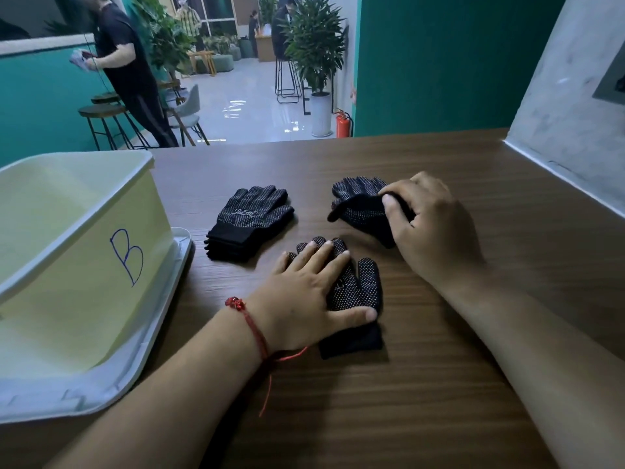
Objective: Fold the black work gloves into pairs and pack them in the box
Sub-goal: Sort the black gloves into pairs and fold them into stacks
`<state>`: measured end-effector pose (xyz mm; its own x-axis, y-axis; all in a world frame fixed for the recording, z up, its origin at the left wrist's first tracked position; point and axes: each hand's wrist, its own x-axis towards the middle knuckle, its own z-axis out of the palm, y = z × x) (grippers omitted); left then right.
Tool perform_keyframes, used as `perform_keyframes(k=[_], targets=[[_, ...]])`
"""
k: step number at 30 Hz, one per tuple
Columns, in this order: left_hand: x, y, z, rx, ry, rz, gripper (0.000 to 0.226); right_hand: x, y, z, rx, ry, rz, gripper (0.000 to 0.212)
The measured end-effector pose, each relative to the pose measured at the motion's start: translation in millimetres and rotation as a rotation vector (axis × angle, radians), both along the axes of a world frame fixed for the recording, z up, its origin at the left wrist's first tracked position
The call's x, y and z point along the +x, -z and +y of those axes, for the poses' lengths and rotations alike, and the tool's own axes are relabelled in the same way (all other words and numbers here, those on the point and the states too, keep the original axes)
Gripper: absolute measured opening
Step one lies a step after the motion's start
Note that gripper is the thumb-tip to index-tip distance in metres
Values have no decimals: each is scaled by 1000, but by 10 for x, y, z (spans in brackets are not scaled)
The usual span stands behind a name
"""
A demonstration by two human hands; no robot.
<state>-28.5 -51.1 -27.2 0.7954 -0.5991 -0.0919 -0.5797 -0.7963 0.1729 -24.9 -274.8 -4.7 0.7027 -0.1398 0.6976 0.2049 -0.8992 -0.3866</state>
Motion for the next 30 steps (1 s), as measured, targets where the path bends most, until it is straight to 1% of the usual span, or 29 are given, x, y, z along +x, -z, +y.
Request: perform_keyframes(k=[2, 4, 6, 7, 8, 10, 12, 13, 14, 16, 19, 20, 23, 25, 28, 30], targets=[[14, -61, 25, 21, 18, 31, 113, -43, -49, 43, 82, -24, -11, 18], [12, -120, 50, 17, 29, 42, 117, -83, -81, 99, 208, -77, 1, 21], [24, -162, 65, -44, 18, 29, 115, -95, -120, 175, 389, -180, 41, 25], [51, -167, 68, -98, 5, 13, 109, -94, -163, 216, 513, -235, 67, 24], [94, -168, 80, -179, -16, -13, 98, -74, -232, 261, 645, -280, 96, 22], [243, -115, 143, -399, -84, -77, 61, -13, -411, 348, 891, -357, 178, 23], [402, -76, 230, -574, -188, -196, 23, 72, -595, 407, 1036, -468, 246, 27], [463, -83, 275, -635, -249, -246, 13, 116, -685, 427, 1065, -516, 272, 30], [497, -105, 314, -689, -312, -263, 12, 154, -767, 449, 1072, -550, 297, 33], [524, -169, 376, -797, -413, -261, 18, 225, -906, 490, 1044, -589, 328, 40], [494, -251, 423, -901, -458, -260, 27, 291, -1001, 512, 1021, -664, 347, 44], [490, -262, 429, -936, -449, -232, 28, 296, -1007, 513, 1029, -692, 346, 45], [449, -298, 385, -1105, -387, -34, 32, 270, -950, 517, 1070, -736, 377, 47], [427, -304, 358, -1078, -384, -21, 33, 222, -836, 504, 1080, -731, 428, 46], [405, -312, 391, -923, -412, -88, 32, 78, -617, 446, 1055, -708, 513, 42], [427, -325, 422, -846, -430, -98, 32, -50, -499, 398, 1023, -687, 574, 40]])
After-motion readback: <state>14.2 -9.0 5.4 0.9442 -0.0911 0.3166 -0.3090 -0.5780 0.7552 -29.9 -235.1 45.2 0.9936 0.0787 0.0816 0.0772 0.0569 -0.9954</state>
